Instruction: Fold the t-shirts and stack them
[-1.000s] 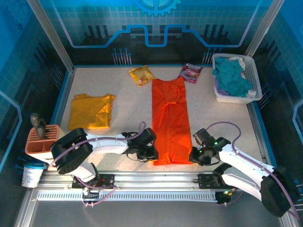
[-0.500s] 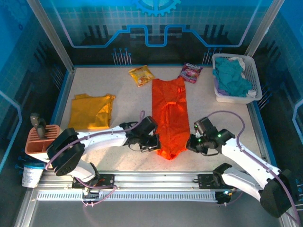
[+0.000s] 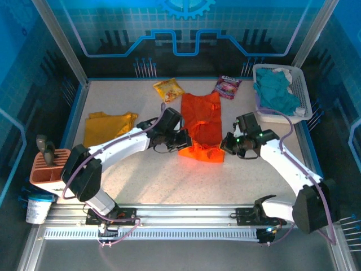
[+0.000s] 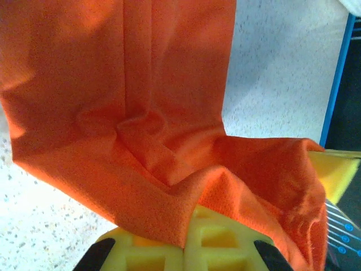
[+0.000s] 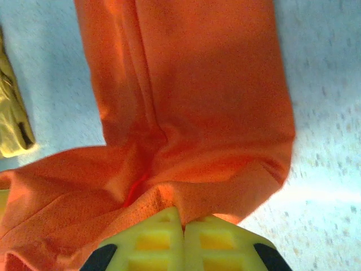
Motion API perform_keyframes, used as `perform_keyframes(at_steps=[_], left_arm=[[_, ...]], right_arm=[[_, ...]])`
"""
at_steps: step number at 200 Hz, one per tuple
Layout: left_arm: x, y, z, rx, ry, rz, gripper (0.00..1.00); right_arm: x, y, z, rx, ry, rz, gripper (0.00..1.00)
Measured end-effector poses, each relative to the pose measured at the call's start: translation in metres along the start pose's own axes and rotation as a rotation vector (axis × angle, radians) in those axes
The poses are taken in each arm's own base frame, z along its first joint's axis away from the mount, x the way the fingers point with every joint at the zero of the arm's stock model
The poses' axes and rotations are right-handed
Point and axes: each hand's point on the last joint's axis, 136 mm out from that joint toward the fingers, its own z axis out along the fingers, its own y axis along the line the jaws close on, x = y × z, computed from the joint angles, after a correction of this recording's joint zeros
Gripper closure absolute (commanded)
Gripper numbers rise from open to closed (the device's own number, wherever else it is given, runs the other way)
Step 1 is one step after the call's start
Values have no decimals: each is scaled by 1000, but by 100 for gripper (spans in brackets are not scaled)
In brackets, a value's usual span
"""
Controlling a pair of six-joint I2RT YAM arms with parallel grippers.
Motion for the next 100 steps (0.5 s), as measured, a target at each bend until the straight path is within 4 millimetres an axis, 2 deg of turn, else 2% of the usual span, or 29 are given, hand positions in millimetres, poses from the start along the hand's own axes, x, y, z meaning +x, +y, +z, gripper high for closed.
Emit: perform_keyframes(at_steps=[42,100], left_arm=[[-31,4,5,-1,-17,-17,97],[-62,12,13,-10,-34,-49,94]], right_arm=[[-43,22,11,-51,-1,-23,100],[-75,33,28,-65,16,-45,100]])
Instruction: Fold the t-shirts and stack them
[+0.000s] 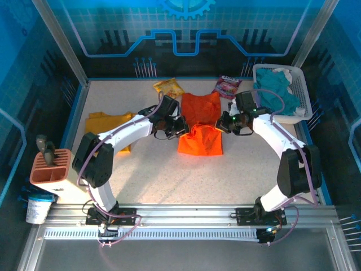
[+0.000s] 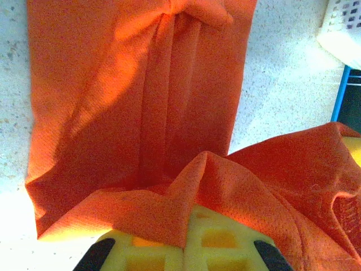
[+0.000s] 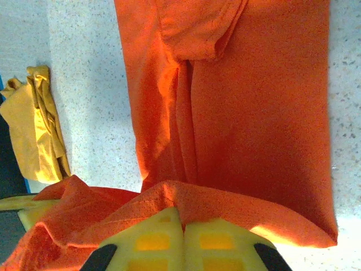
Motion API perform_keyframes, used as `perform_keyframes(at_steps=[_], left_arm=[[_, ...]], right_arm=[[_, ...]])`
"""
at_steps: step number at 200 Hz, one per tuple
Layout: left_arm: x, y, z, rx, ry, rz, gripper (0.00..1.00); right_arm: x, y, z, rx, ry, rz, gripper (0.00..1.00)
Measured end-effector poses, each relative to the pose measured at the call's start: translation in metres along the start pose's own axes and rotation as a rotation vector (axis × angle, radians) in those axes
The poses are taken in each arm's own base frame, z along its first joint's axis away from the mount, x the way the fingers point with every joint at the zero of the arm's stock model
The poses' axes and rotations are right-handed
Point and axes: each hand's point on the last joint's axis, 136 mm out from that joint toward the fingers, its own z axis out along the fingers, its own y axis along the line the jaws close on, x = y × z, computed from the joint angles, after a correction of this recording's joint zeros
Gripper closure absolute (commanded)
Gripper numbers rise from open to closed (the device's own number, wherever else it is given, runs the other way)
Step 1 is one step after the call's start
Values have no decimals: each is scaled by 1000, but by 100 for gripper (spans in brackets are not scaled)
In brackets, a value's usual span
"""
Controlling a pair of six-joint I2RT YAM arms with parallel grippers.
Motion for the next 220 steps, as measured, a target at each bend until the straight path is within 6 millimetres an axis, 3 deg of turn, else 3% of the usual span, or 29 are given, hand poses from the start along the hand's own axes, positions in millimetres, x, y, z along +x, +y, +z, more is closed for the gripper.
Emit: perform_keyframes(at_steps=[79,154,170,190,195,201,220], left_arm=[[-20,11,19,-25,3,-36,88],[-42,28,31,-39,-2,-83,85],[-48,28,37,-33,0,-85,79],[-54,29,46,-29,12,-78,65],[-56,30,49,-29,14,-72,64],[-58,30,52,-28,16,-74,62],[-64,37,58,-29,17,-79,51]], right_arm=[[-9,-22,11,20,23,42,100],[-29,-34,30,32,36,58,100],[-35,-35,34,33,36,54,100],[-42,-36,41,39,37,53,100],[-44,-36,43,40,38,54,91],[-46,-37,46,41,38,53,74],[-55,-40,55,37,33,42,48]])
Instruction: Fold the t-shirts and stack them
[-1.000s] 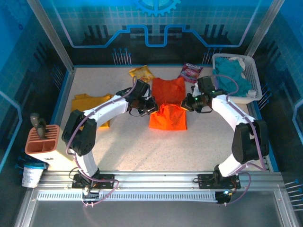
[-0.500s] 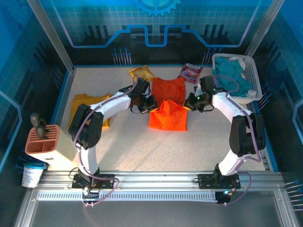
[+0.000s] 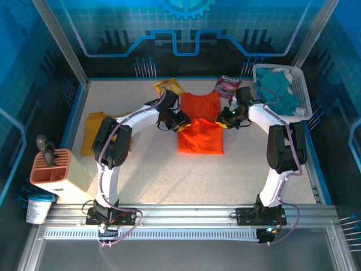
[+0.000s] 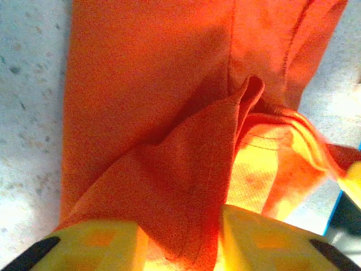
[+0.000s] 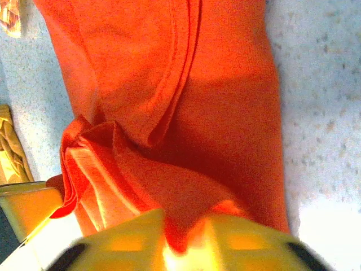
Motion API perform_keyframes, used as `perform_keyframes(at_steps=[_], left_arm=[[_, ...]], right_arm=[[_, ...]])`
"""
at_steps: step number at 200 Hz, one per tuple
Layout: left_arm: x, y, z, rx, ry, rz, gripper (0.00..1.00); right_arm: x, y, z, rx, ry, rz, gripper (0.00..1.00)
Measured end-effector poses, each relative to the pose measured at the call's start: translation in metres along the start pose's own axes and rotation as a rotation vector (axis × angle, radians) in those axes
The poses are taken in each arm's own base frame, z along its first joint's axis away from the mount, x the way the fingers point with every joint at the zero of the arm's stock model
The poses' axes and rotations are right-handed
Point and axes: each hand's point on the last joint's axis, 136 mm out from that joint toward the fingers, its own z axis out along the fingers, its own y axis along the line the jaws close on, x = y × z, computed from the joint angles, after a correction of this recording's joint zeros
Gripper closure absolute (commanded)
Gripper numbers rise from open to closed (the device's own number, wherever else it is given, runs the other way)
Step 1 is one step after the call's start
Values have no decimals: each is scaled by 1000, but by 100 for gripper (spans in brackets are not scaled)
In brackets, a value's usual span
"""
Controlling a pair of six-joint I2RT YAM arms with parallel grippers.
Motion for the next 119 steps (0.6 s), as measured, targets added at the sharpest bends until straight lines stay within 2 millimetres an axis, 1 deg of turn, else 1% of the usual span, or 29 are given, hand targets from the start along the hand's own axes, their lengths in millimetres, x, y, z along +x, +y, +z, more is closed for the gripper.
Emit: perform_keyframes(at_steps=[16,29,49,67,82,98,108,119], left_arm=[[-8,4,-2,7,-10,5,46],[-19,7,-8,16,-26,-1,45],[-34,11,-20,27,-59,5,43],[-41,6,-37,48,-94,23,43],[-36,-8,-55,88,-110,48,44],[-22,-28,-69,136,-116,86,44],[-12,-41,-72,166,-109,104,45],[3,-55,-69,201,-91,124,45]], right_arm=[[-8,-2,7,-9,-7,3,31],[-12,-4,8,-13,-16,-7,26],[-14,-1,1,-23,-47,-32,23],[-5,4,-13,-41,-67,-47,23],[6,13,-29,-80,-79,-57,23],[19,23,-44,-130,-86,-65,23],[29,28,-48,-159,-84,-68,23],[41,31,-48,-192,-72,-61,23]])
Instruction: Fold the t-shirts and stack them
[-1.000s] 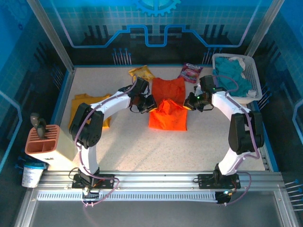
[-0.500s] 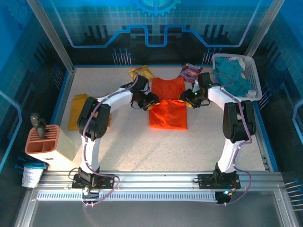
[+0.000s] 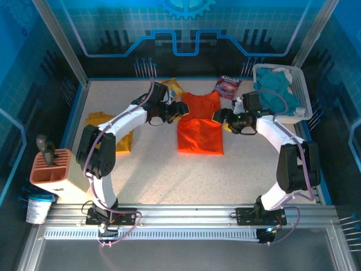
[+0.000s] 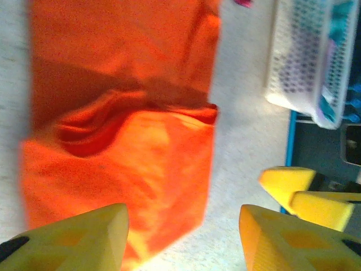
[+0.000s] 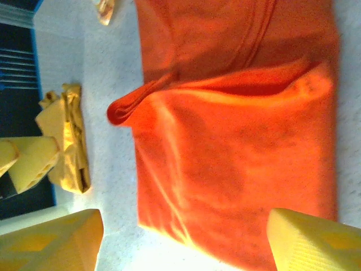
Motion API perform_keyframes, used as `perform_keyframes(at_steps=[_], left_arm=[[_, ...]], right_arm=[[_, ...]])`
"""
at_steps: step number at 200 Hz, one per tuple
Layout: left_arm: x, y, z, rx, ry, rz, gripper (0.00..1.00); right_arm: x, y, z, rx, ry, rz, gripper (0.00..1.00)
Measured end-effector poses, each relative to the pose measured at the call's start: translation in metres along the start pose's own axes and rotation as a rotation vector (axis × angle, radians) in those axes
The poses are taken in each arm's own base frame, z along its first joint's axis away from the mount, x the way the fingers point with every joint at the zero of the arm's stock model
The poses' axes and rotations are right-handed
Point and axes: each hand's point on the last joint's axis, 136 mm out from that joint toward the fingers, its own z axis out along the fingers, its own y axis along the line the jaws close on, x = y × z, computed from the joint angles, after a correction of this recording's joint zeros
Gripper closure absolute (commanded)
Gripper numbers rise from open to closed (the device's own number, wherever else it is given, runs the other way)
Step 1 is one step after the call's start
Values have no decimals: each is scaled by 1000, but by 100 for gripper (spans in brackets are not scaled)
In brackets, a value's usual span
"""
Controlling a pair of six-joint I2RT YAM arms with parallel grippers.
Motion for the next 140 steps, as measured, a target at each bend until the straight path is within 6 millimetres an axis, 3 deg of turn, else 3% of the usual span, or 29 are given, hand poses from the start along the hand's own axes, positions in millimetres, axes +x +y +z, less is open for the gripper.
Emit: perform_keyframes(at_steps=[28,58,98,140], left_arm=[[46,-17,26,57,77,2,46],[87,-5,53,62,150,-46,48],[110,46,70,-18,186,-132,49],[110,65,69,-73,175,-136,50]], right_arm=[[36,-9,17,-50,58,51,23],[70,-27,39,-53,130,119,24],[88,-46,55,-27,163,169,25],[88,-52,55,-3,159,173,26]])
